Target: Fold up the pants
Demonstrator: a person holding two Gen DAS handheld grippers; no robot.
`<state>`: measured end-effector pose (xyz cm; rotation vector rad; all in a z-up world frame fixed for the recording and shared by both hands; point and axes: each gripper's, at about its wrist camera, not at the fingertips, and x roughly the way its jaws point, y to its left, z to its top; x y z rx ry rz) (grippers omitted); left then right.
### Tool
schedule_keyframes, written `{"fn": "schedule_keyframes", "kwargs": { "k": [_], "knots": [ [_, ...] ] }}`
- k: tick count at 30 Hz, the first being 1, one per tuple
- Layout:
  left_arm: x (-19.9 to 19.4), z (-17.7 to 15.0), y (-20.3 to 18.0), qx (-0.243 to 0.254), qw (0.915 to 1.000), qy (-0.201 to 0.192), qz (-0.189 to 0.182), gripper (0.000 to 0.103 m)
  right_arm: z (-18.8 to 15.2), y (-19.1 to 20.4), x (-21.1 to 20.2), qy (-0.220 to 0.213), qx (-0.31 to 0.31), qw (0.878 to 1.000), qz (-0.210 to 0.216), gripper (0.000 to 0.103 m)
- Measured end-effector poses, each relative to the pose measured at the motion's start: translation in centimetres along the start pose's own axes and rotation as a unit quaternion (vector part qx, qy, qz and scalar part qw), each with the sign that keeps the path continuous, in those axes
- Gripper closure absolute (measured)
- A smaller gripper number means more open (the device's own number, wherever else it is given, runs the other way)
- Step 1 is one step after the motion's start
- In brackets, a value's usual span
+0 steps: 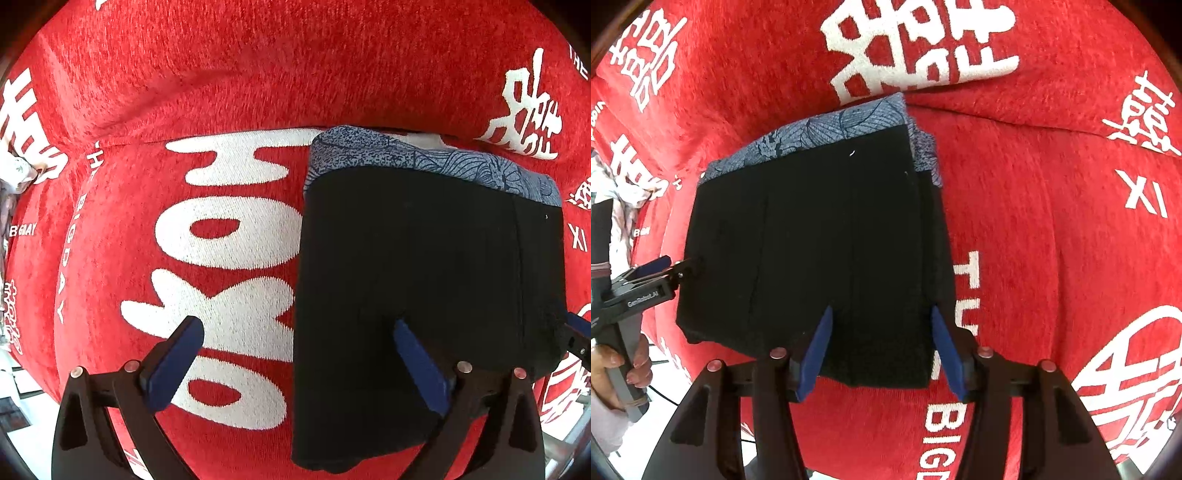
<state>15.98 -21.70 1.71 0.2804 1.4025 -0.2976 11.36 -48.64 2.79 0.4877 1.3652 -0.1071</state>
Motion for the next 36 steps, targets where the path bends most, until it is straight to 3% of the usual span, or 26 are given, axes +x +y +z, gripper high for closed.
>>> {"fn": "schedule_keyframes", "kwargs": {
  "k": [6,25,32,36],
  "knots": [
    [0.1,0.1,0.2,0.0,1.0,0.002,-0.008,0.0,-0.6,-1.7,-0.5,0.004,0.022,1.0,0.013,0.034],
    [0.5,0.6,-0.2,0.003,0.9994,0.007,-0.033,0.0,-0.2,-4.4,0.4,0.014,0.061,0.997,0.042,0.026],
    [1.3,0.9,0.7,-0.023,0.9967,0.027,-0.074,0.0,0.0,-5.4,0.8,0.02,0.079,0.995,0.062,0.025],
    [1.4,1.2,1.0,-0.012,0.9945,0.032,-0.099,0.0,0.3,-5.9,1.2,0.027,0.081,0.994,0.071,0.025]
  ]
}}
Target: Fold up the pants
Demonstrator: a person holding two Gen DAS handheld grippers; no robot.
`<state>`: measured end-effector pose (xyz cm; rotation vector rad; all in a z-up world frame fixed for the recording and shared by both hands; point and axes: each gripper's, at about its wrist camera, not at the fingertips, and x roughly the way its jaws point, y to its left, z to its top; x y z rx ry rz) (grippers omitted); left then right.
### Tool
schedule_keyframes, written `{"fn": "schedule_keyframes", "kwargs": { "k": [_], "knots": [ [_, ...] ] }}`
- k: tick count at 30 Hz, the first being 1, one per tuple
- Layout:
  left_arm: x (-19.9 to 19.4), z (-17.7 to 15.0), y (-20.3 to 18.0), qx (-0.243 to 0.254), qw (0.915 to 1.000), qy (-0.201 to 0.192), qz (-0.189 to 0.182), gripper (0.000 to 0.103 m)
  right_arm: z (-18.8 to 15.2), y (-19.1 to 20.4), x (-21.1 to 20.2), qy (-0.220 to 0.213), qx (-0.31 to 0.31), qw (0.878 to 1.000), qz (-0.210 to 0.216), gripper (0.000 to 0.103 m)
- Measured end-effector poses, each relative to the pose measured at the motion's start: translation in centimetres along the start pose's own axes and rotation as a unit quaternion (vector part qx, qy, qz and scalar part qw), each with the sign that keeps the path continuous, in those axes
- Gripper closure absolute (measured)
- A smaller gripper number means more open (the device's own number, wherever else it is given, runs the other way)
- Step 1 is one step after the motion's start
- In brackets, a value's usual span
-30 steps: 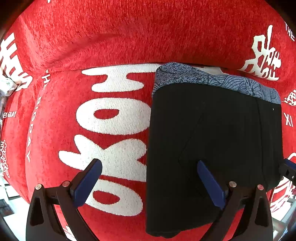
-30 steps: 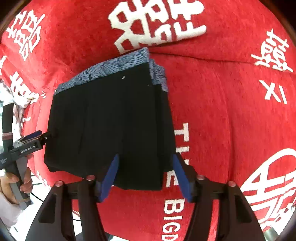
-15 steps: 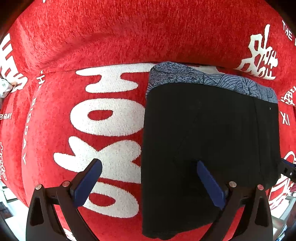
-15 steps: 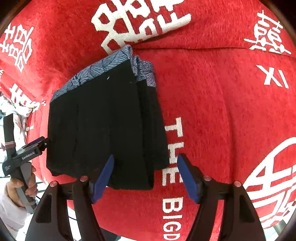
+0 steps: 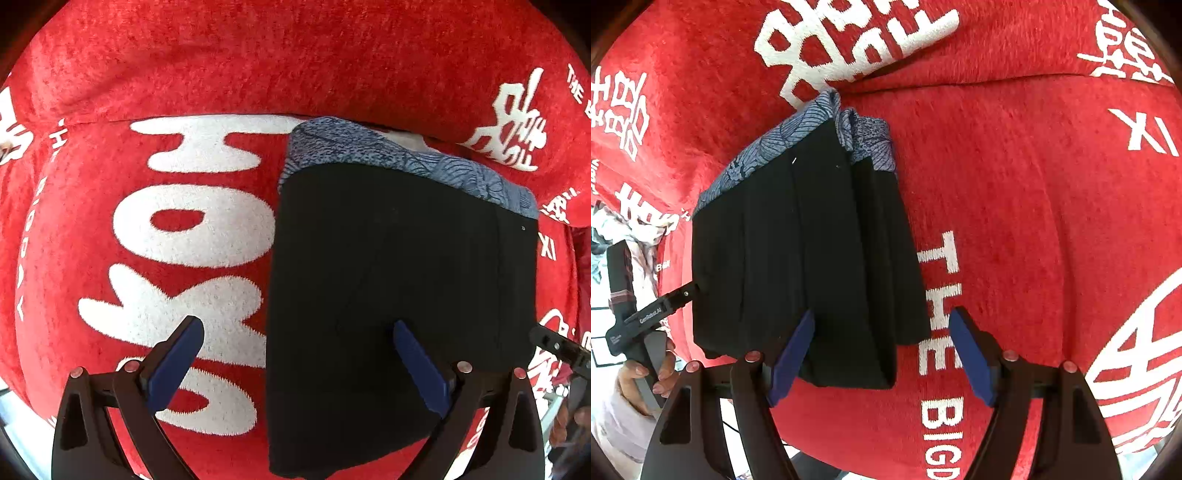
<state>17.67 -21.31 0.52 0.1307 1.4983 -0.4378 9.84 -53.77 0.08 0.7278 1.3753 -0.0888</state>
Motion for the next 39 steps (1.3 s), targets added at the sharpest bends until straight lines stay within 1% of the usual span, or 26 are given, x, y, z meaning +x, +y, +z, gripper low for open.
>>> {"fn": "schedule_keyframes", "kwargs": {
  "k": [1,4,7,9,10,15,17,19,21,22,25,26,27,28,30,33,36,39],
  "knots": [
    [0.0,0.1,0.1,0.001,0.9999,0.003,-0.01,0.0,0.1,-0.1,0.0,0.002,0.001,1.0,0.004,0.024],
    [-0.1,0.6,0.8,0.0,0.9979,0.012,-0.064,0.0,0.6,-0.8,0.2,0.01,0.005,0.999,0.031,0.024],
    [-0.2,1.4,1.2,0.01,0.9954,0.01,-0.095,0.0,1.4,-1.4,0.6,0.018,0.006,0.998,0.063,0.024],
    [0.2,2.1,1.4,0.014,0.9939,0.012,-0.109,0.0,1.9,-1.6,1.1,0.023,0.006,0.998,0.065,0.024],
    [0.5,2.4,1.5,0.015,0.9934,0.014,-0.113,0.0,2.2,-1.8,1.3,0.025,0.007,0.997,0.066,0.024],
    [2.0,2.3,-0.9,0.035,0.9919,0.023,-0.12,0.0,3.7,-2.5,2.6,0.036,0.021,0.992,0.122,0.023],
    [2.5,2.5,-1.5,0.043,0.9908,0.025,-0.126,0.0,4.1,-2.3,2.8,0.042,0.013,0.989,0.138,0.021],
    [3.1,2.4,-2.0,0.051,0.991,0.025,-0.121,0.0,4.2,-2.2,3.1,0.049,-0.002,0.988,0.146,0.019],
    [3.6,2.4,-1.7,0.047,0.9901,0.025,-0.13,0.0,4.5,-2.3,3.9,0.061,-0.003,0.986,0.154,0.019],
    [4.0,2.5,-1.4,0.036,0.9892,0.028,-0.139,0.0,4.7,-2.6,4.4,0.065,0.003,0.985,0.162,0.019],
    [4.0,2.6,-1.1,0.03,0.9893,0.022,-0.141,0.0,5.1,-3.6,4.3,0.055,0.026,0.981,0.183,0.017],
    [3.8,2.5,-1.3,0.035,0.9903,0.016,-0.134,0.001,5.2,-3.9,4.3,0.055,0.038,0.98,0.187,0.019],
    [3.4,2.4,-1.4,0.038,0.9904,0.012,-0.133,0.008,5.1,-4.1,4.2,0.054,0.045,0.98,0.189,0.025],
    [3.1,2.4,-1.6,0.039,0.9903,0.008,-0.133,0.011,5.0,-3.9,4.3,0.058,0.048,0.978,0.195,0.031],
    [2.0,2.2,-1.8,0.041,0.9907,-0.004,-0.13,0.022,4.8,-3.6,3.9,0.059,0.045,0.977,0.199,0.04],
    [0.1,1.7,-1.4,0.036,0.9896,-0.02,-0.138,0.033,4.3,-3.5,2.7,0.049,0.051,0.974,0.217,0.05],
    [-1.9,1.0,-1.3,0.045,0.9878,-0.03,-0.146,0.034,3.7,-3.8,1.0,0.042,0.053,0.969,0.238,0.053],
    [-4.1,-0.2,-0.8,0.062,0.9878,-0.035,-0.138,0.034,2.5,-2.3,-0.1,0.047,0.046,0.965,0.254,0.053]
  ]
}}
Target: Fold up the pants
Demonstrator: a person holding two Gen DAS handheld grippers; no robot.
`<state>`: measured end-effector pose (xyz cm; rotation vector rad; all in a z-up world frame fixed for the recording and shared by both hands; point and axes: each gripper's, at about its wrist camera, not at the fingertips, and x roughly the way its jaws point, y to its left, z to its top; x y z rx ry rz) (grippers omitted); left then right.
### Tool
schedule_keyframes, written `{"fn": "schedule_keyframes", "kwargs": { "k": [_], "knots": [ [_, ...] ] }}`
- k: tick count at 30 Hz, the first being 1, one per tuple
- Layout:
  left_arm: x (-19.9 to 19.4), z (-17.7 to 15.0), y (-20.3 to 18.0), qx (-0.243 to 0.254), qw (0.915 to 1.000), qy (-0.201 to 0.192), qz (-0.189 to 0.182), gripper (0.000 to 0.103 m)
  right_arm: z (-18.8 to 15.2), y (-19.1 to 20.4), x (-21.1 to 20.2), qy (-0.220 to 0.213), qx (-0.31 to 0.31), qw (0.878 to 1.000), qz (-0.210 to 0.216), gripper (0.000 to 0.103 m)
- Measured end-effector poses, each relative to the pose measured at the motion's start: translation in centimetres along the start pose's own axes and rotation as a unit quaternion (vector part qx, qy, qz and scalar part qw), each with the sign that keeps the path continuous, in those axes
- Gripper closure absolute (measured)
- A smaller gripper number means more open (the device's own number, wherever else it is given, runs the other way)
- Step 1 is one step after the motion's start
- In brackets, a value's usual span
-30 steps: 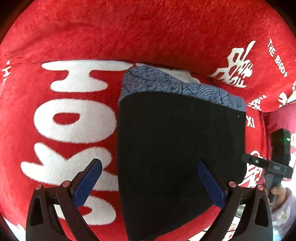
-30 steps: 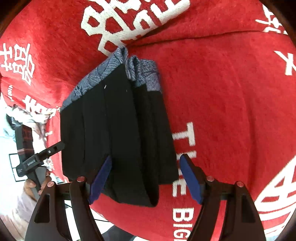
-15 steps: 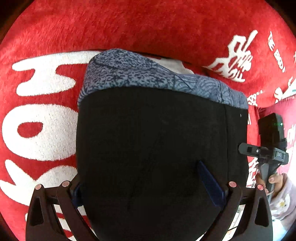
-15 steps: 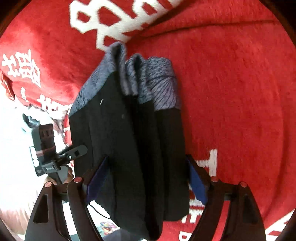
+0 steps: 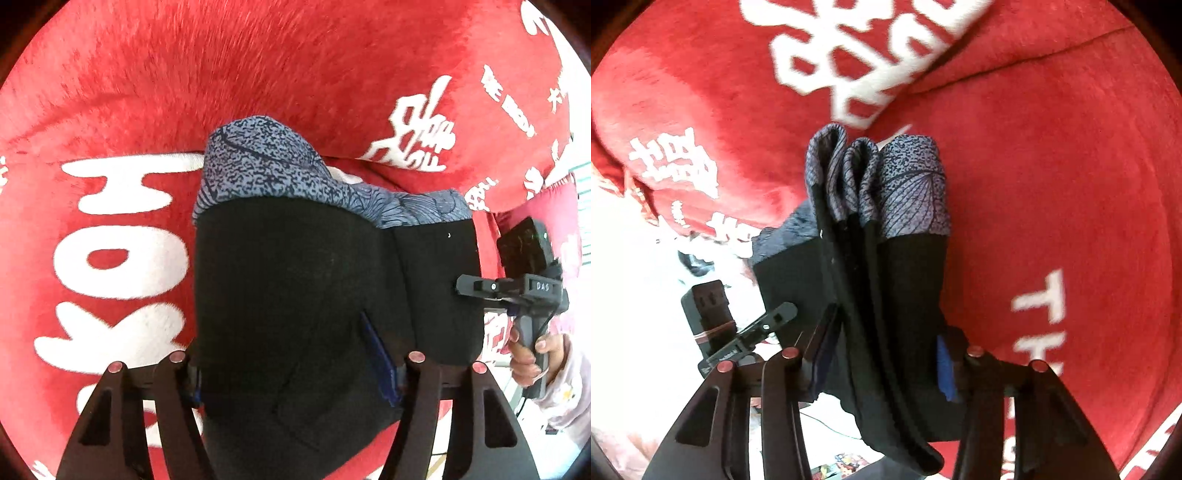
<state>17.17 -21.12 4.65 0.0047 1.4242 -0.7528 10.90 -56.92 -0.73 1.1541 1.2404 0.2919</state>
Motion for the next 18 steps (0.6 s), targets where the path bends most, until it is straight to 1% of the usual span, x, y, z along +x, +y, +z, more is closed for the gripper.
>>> {"fn": "schedule_keyframes", "kwargs": {
  "k": [2,6,8,10,12,13,14,15,16,17,18],
  "knots": [
    [-1.9,-1.1,0.2,0.006,1.0,-0.004,0.004,0.034,-1.2,1.3,0.1,0.004,-0.005,1.0,0.004,0.053],
    [-4.9,-3.2,2.0,-0.003,0.9998,-0.012,0.018,0.034,-3.9,3.0,1.2,0.005,0.005,1.0,0.029,0.053],
    [-5.7,-4.5,3.3,-0.011,0.9992,-0.016,0.035,0.034,-5.3,3.6,2.2,0.009,0.005,0.999,0.035,0.053],
    [-5.7,-5.6,4.9,-0.025,0.9976,-0.015,0.063,0.034,-6.5,4.3,4.4,0.011,-0.003,1.0,0.024,0.053],
    [-5.1,-7.0,7.3,-0.046,0.9911,-0.011,0.124,0.034,-6.8,4.5,6.8,0.019,-0.003,1.0,0.003,0.053],
    [-4.8,-7.4,8.1,-0.056,0.9869,-0.007,0.151,0.034,-7.0,4.4,7.8,0.026,-0.001,0.999,-0.019,0.053],
    [-4.6,-7.8,9.1,-0.07,0.9806,-0.006,0.183,0.034,-7.2,4.4,8.6,0.031,-0.005,0.998,-0.055,0.053],
    [-5.1,-8.1,10.1,-0.09,0.9796,-0.012,0.18,0.034,-7.2,4.7,9.0,0.03,-0.014,0.995,-0.09,0.053],
    [-5.8,-8.4,10.7,-0.103,0.9799,-0.019,0.169,0.034,-7.2,5.0,8.9,0.026,-0.021,0.994,-0.108,0.053],
    [-6.8,-8.6,11.0,-0.114,0.9784,-0.032,0.169,0.034,-7.2,5.2,8.6,0.022,-0.024,0.993,-0.116,0.053],
    [-7.5,-8.5,10.8,-0.111,0.9779,-0.042,0.172,0.034,-7.2,5.6,8.1,0.016,-0.032,0.991,-0.13,0.053]
  ]
}}
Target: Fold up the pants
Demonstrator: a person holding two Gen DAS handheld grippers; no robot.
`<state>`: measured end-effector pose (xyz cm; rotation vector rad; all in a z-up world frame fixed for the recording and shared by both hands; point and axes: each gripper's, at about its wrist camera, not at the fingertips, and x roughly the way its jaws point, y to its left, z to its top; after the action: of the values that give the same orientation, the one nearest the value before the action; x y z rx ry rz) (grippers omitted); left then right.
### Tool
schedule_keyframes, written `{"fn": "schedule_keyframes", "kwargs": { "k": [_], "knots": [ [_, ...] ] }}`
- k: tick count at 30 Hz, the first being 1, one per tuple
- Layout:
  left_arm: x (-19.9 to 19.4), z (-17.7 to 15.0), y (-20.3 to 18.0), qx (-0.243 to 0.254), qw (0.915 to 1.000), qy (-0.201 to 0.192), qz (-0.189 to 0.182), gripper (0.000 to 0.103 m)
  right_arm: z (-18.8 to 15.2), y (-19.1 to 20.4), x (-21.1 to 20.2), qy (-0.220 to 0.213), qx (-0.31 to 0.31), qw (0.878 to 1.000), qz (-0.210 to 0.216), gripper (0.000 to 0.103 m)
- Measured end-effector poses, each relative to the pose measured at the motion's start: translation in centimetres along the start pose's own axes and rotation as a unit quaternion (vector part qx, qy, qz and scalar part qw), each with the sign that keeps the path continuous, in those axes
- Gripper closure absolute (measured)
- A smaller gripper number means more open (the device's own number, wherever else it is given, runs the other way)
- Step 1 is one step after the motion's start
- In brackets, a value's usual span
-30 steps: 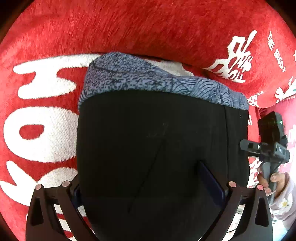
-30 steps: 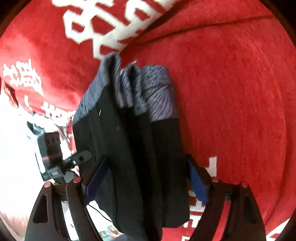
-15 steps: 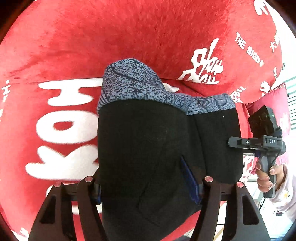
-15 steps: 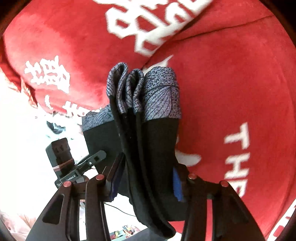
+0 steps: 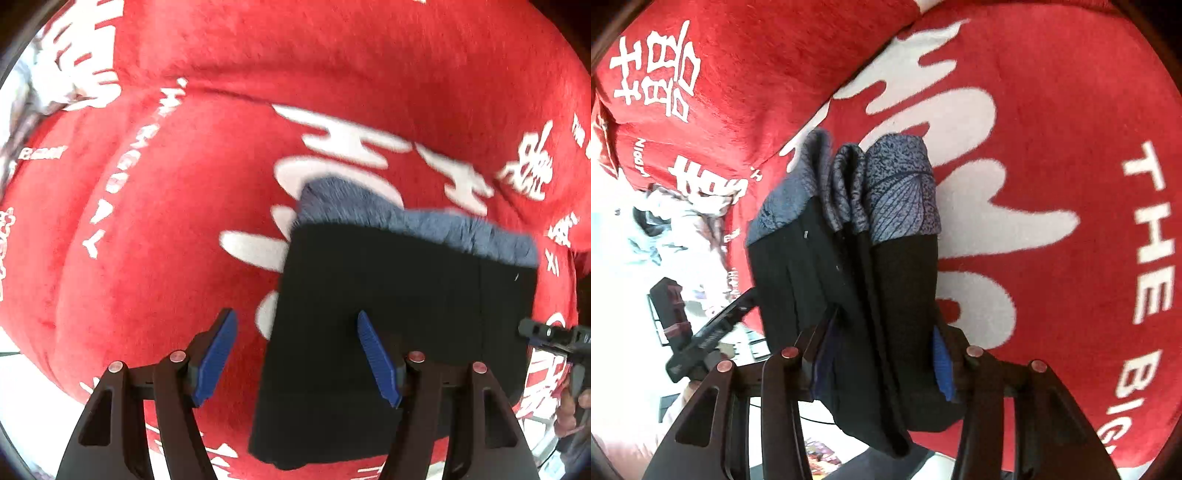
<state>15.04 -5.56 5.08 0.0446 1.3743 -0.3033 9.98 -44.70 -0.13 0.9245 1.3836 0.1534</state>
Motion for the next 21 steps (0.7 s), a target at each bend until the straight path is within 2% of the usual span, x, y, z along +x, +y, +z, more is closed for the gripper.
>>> {"fn": "schedule_keyframes", "kwargs": {
  "k": [1,3,4,5,6,8,10,11,13,14,16,18,21],
  "knots": [
    [-0.8,0.2,-0.1,0.006,0.9999,-0.011,0.0,0.034,-0.1,0.4,-0.6,-0.007,-0.013,1.0,-0.018,0.055],
    [-2.3,0.5,-0.7,0.021,0.9992,-0.031,-0.012,0.034,-0.1,1.6,-1.8,-0.019,-0.04,0.997,-0.056,0.076],
    [-2.7,0.7,-1.3,0.03,0.9987,-0.035,-0.021,0.033,0.1,2.6,-2.4,-0.027,-0.053,0.996,-0.064,0.083],
    [-2.7,0.9,-2.1,0.04,0.9982,-0.037,-0.026,0.025,0.3,3.6,-3.2,-0.038,-0.071,0.995,-0.065,0.087],
    [-2.3,0.9,-2.8,0.047,0.998,-0.035,-0.025,0.017,0.2,4.5,-3.7,-0.048,-0.088,0.993,-0.066,0.087],
    [-0.5,0.9,-4.3,0.061,0.9979,-0.02,-0.008,0.017,0.5,6.3,-3.5,-0.057,-0.117,0.989,-0.07,0.087],
    [1.8,0.7,-5.3,0.062,0.9979,0.004,0.019,0.017,1.0,7.3,-1.7,-0.052,-0.121,0.986,-0.106,0.087],
    [2.8,0.3,-5.6,0.066,0.9971,0.009,0.037,0.017,1.5,7.2,0.0,-0.035,-0.119,0.983,-0.132,0.087],
    [2.9,-0.3,-6.3,0.098,0.9936,0.003,0.056,0.013,2.0,6.7,2.3,-0.021,-0.112,0.981,-0.16,0.087],
    [2.8,-0.5,-6.8,0.12,0.9905,0.006,0.067,0.013,2.0,6.4,2.1,-0.027,-0.105,0.982,-0.154,0.087],
    [2.1,-1.2,-7.0,0.134,0.9888,0.022,0.062,0.013,1.3,6.0,0.9,-0.035,-0.079,0.985,-0.147,0.086],
    [0.9,-2.2,-7.3,0.15,0.9865,0.047,0.045,0.013,-0.4,4.9,-0.6,-0.032,-0.055,0.984,-0.168,0.074],
    [-0.9,-4.6,-8.1,0.179,0.9796,0.083,0.039,0.013,-4.0,3.8,-3.2,-0.03,-0.013,0.986,-0.162,0.065]
  ]
}}
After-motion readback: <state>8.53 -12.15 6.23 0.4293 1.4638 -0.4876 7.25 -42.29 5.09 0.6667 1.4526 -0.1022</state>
